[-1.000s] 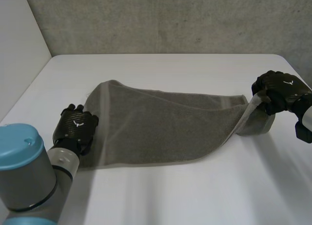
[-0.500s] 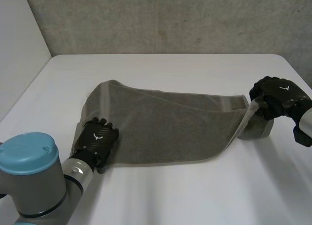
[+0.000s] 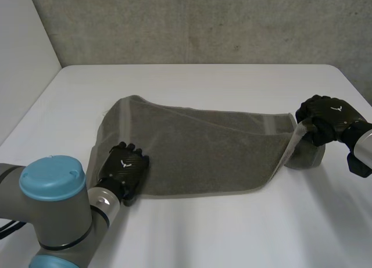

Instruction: Fold the towel.

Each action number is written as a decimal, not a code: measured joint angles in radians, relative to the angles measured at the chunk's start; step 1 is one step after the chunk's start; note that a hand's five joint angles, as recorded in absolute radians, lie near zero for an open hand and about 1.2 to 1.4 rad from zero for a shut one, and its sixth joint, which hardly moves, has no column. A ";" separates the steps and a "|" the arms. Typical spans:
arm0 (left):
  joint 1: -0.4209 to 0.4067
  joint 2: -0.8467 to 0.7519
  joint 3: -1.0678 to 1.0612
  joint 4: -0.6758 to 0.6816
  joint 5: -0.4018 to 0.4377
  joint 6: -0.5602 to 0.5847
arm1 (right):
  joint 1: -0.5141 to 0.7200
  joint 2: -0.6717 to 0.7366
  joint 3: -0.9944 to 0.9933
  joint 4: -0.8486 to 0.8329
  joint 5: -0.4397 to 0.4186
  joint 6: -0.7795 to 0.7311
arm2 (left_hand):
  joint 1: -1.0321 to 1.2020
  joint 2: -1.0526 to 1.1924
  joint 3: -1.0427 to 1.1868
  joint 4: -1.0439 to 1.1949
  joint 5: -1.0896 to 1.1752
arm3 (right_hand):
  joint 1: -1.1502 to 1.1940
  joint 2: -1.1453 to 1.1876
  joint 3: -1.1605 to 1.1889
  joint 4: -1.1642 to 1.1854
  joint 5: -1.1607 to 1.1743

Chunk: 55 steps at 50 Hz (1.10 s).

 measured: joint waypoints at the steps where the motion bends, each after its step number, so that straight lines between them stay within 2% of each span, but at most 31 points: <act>1: 0.000 -0.003 0.005 0.000 0.000 0.000 | 0.000 0.003 0.000 -0.001 0.000 0.000 | 0.002 0.002 0.000 0.000 0.014 | 0.000 0.000 0.000 0.000 0.000; 4: 0.000 -0.010 0.015 0.000 0.001 0.000 | 0.000 0.009 0.000 -0.002 0.000 0.000 | 0.027 0.049 0.000 0.000 0.066 | 0.000 0.000 0.000 0.000 0.000; 7: -0.001 -0.020 0.027 0.000 0.003 0.000 | 0.000 0.014 0.000 -0.002 0.000 0.000 | 0.141 0.165 0.000 0.000 0.178 | 0.000 0.000 0.000 0.000 0.000; 13: -0.008 -0.046 0.051 -0.003 0.017 -0.001 | 0.000 0.018 0.000 -0.002 0.000 0.000 | 0.810 0.842 0.000 0.000 0.821 | 0.000 0.000 0.000 0.000 0.000; 15: -0.011 -0.056 0.058 -0.004 0.026 -0.001 | 0.000 0.018 0.000 -0.002 0.000 0.000 | 0.879 0.933 0.000 0.000 0.924 | 0.000 0.000 0.000 0.000 0.000; 26: 0.008 -0.052 0.070 -0.047 0.077 -0.009 | -0.006 0.013 -0.014 0.006 -0.005 0.002 | 0.880 0.939 0.000 0.000 0.934 | 0.000 0.000 0.000 0.000 0.000; 38: 0.087 0.222 0.041 -0.138 0.081 -0.114 | -0.011 -0.092 -0.052 0.096 -0.027 0.006 | 0.881 0.939 0.000 0.000 0.934 | 0.000 0.000 0.000 0.000 0.000; 45: 0.131 0.248 0.035 -0.165 0.086 -0.154 | -0.005 -0.112 -0.051 0.123 -0.068 0.006 | 0.880 0.938 0.000 0.000 0.933 | 0.000 0.000 0.000 0.000 0.000; 46: 0.134 0.240 0.034 -0.166 0.087 -0.154 | -0.004 -0.108 -0.050 0.123 -0.070 0.005 | 0.872 0.925 0.000 0.000 0.921 | 0.000 0.000 0.000 0.000 0.000; 50: 0.138 0.170 0.017 -0.169 0.089 -0.151 | 0.000 -0.071 -0.044 0.121 -0.071 -0.007 | 0.323 0.342 0.000 0.000 0.363 | 0.000 0.000 0.000 0.000 0.000; 55: 0.122 0.135 -0.018 -0.165 0.090 -0.148 | 0.000 -0.032 -0.042 0.118 -0.069 -0.034 | -0.010 0.009 0.000 0.000 -0.029 | 0.000 0.000 0.000 0.000 0.000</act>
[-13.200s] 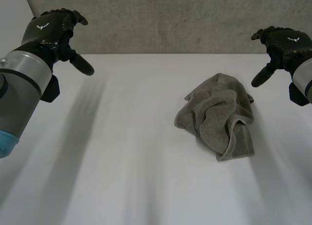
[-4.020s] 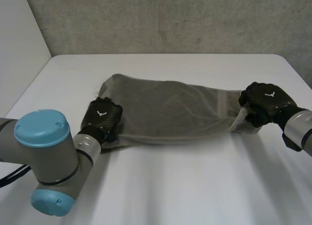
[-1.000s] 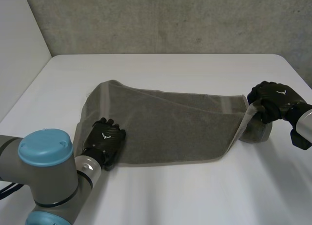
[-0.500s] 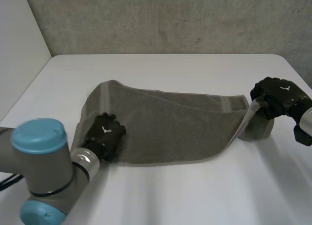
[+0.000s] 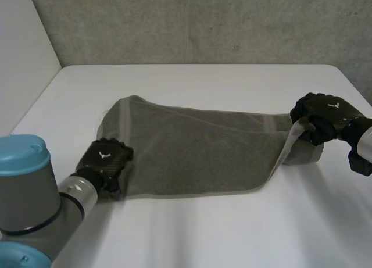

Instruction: Fold the towel.

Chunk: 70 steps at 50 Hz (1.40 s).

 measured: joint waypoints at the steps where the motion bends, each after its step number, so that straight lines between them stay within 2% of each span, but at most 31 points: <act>1: -0.003 -0.001 -0.003 0.001 0.000 0.000 | 0.000 0.002 0.000 0.000 0.000 -0.003 | -0.030 -0.046 0.000 0.000 -0.039 | 0.000 0.000 0.000 0.000 0.000; 3: -0.017 -0.001 -0.009 0.006 0.004 -0.001 | -0.001 0.009 -0.001 0.000 0.001 -0.016 | -0.086 -0.115 0.000 0.000 -0.113 | 0.000 0.000 0.000 0.000 0.000; 13: -0.050 -0.059 0.034 0.021 0.039 -0.009 | -0.003 0.019 0.004 0.000 0.000 -0.033 | -0.091 -0.119 0.000 0.000 -0.109 | 0.000 0.000 0.000 0.000 0.000; 23: -0.052 -0.144 0.078 0.037 0.038 -0.008 | -0.003 0.027 0.008 -0.002 0.000 -0.034 | 0.015 0.030 0.000 0.000 0.083 | 0.000 0.000 0.000 0.000 0.000; 38: -0.053 -0.185 0.106 0.070 0.033 -0.002 | 0.001 0.051 0.011 -0.003 0.000 -0.041 | 0.160 0.160 0.000 0.000 0.209 | 0.000 0.000 0.000 0.000 0.000; 40: -0.054 -0.191 0.108 0.069 0.034 -0.001 | 0.001 0.051 0.011 -0.003 0.000 -0.044 | 0.286 0.289 0.000 0.000 0.323 | 0.000 0.000 0.000 0.000 0.000; 43: -0.057 -0.197 0.110 0.068 0.038 -0.001 | 0.001 0.052 0.011 -0.002 0.001 -0.048 | 0.807 0.827 0.000 0.000 0.831 | 0.000 0.000 0.000 0.000 0.000; 46: -0.057 -0.197 0.111 0.067 0.040 -0.002 | 0.001 0.051 0.011 -0.002 0.000 -0.049 | 0.866 0.934 0.000 0.000 0.952 | 0.000 0.000 0.000 0.000 0.000; 62: -0.045 0.061 0.071 0.057 0.037 -0.045 | -0.013 0.020 -0.019 0.024 -0.003 -0.045 | 0.869 0.935 0.000 0.000 0.964 | 0.000 0.000 0.000 0.000 0.000; 70: -0.038 0.147 0.009 0.041 0.038 -0.069 | -0.012 -0.029 -0.041 0.147 -0.035 -0.084 | 0.870 0.938 0.000 0.000 0.964 | 0.000 0.000 0.000 0.000 0.000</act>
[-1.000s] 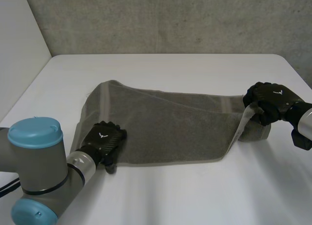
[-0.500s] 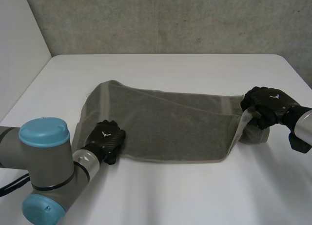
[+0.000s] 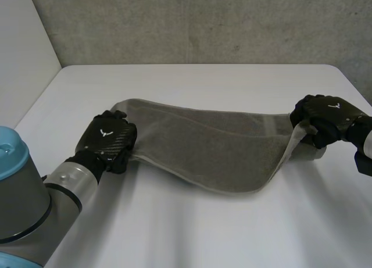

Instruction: Fold the towel.

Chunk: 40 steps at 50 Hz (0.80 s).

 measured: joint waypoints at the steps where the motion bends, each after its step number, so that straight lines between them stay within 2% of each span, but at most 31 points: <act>1: 0.003 0.003 -0.003 -0.001 0.000 0.000 | 0.000 -0.003 -0.003 0.014 -0.005 -0.010 | 0.000 0.000 0.000 0.000 0.000 | 0.000 0.000 0.000 0.000 0.000; 6: 0.029 -0.055 0.013 0.009 -0.002 0.008 | 0.007 0.004 -0.018 0.051 -0.027 -0.052 | 0.000 0.001 0.000 0.000 0.000 | 0.000 0.000 0.000 0.000 0.000; 17: 0.064 -0.413 0.253 0.026 -0.014 0.081 | 0.036 0.141 -0.038 -0.008 -0.022 -0.063 | 0.004 0.002 0.000 0.000 0.009 | 0.000 0.000 0.000 0.000 0.000; 24: 0.069 -0.463 0.355 0.026 -0.025 0.116 | 0.041 0.159 -0.035 -0.023 -0.019 -0.061 | -0.010 -0.022 0.000 0.000 -0.004 | 0.000 0.000 0.000 0.000 0.000; 26: 0.068 -0.462 0.370 0.024 -0.037 0.119 | 0.041 0.159 -0.034 -0.024 -0.019 -0.061 | -0.162 -0.230 0.000 0.000 -0.213 | 0.000 0.000 0.000 0.000 0.000; 28: 0.063 -0.458 0.370 0.022 -0.046 0.121 | 0.041 0.158 -0.032 -0.025 -0.019 -0.061 | -0.464 -0.537 0.000 0.000 -0.499 | 0.000 0.000 0.000 0.000 0.000; 30: 0.056 -0.451 0.362 0.019 -0.056 0.121 | 0.042 0.157 -0.031 -0.025 -0.019 -0.061 | -0.630 -0.695 0.000 0.000 -0.676 | 0.000 0.000 0.000 0.000 0.000; 40: 0.036 -0.374 0.243 0.007 -0.074 0.130 | 0.042 0.155 -0.026 -0.027 -0.019 -0.062 | -0.729 -0.795 0.000 0.000 -0.821 | 0.000 0.000 0.000 0.000 0.000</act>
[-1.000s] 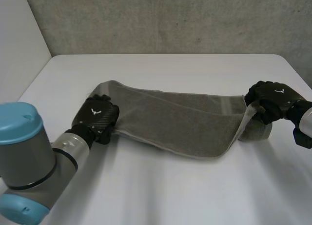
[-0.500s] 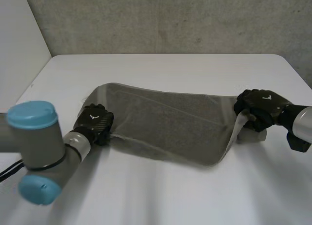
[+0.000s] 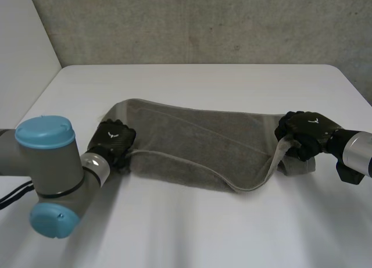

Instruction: Fold the towel.

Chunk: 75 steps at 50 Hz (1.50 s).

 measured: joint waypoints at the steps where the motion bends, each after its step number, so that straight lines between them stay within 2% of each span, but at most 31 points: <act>1: 0.001 0.006 -0.012 -0.001 0.000 0.004 | 0.000 0.000 0.001 0.000 0.000 0.000 | -0.001 0.000 0.000 0.000 -0.002 | 0.000 0.000 0.000 0.000 0.000; 18: 0.041 0.057 -0.114 0.044 -0.060 0.065 | 0.009 0.000 0.019 -0.006 -0.001 0.000 | 0.000 -0.002 0.000 0.000 0.011 | 0.000 0.000 0.000 0.000 0.000; 22: 0.059 0.056 -0.115 0.055 -0.077 0.066 | 0.006 0.000 0.026 -0.011 -0.001 -0.001 | 0.204 0.206 0.000 0.000 0.237 | 0.000 0.000 0.000 0.000 0.000; 26: 0.075 0.066 -0.122 0.053 -0.081 0.066 | -0.001 -0.005 0.030 -0.014 0.000 0.000 | 0.718 0.732 0.000 0.000 0.756 | 0.000 0.000 0.000 0.000 0.000; 28: 0.080 0.078 -0.126 0.050 -0.080 0.066 | -0.003 -0.008 0.030 -0.013 0.000 0.000 | 0.747 0.788 0.000 0.000 0.803 | 0.000 0.000 0.000 0.000 0.000; 43: 0.132 0.340 -0.236 0.011 -0.026 0.062 | -0.019 -0.125 0.034 0.022 0.006 -0.028 | 0.747 0.789 0.000 0.000 0.812 | 0.000 0.000 0.000 0.000 0.000; 48: 0.168 0.402 -0.255 0.008 0.020 0.057 | -0.034 -0.160 0.042 0.025 0.005 -0.107 | 0.747 0.791 0.000 0.000 0.812 | 0.000 0.000 0.000 0.000 0.000; 55: 0.181 0.389 -0.259 0.008 0.051 0.053 | -0.023 -0.093 0.081 0.021 0.001 -0.262 | 0.748 0.792 0.000 0.000 0.812 | -0.030 -0.026 0.000 0.000 -0.021; 59: 0.171 0.352 -0.261 0.008 0.054 0.052 | -0.014 -0.033 0.103 0.015 0.000 -0.362 | 0.748 0.792 0.000 0.000 0.812 | -0.328 -0.321 0.000 0.000 -0.315; 63: 0.160 0.321 -0.261 0.009 0.054 0.052 | -0.010 0.004 0.120 -0.001 -0.001 -0.435 | 0.748 0.792 0.000 0.000 0.812 | -0.392 -0.353 0.000 0.000 -0.384; 75: 0.156 0.311 -0.264 0.010 0.052 0.053 | -0.007 0.001 0.163 -0.103 -0.009 -0.484 | 0.748 0.793 0.000 0.000 0.812 | -0.522 -0.495 0.000 0.000 -0.522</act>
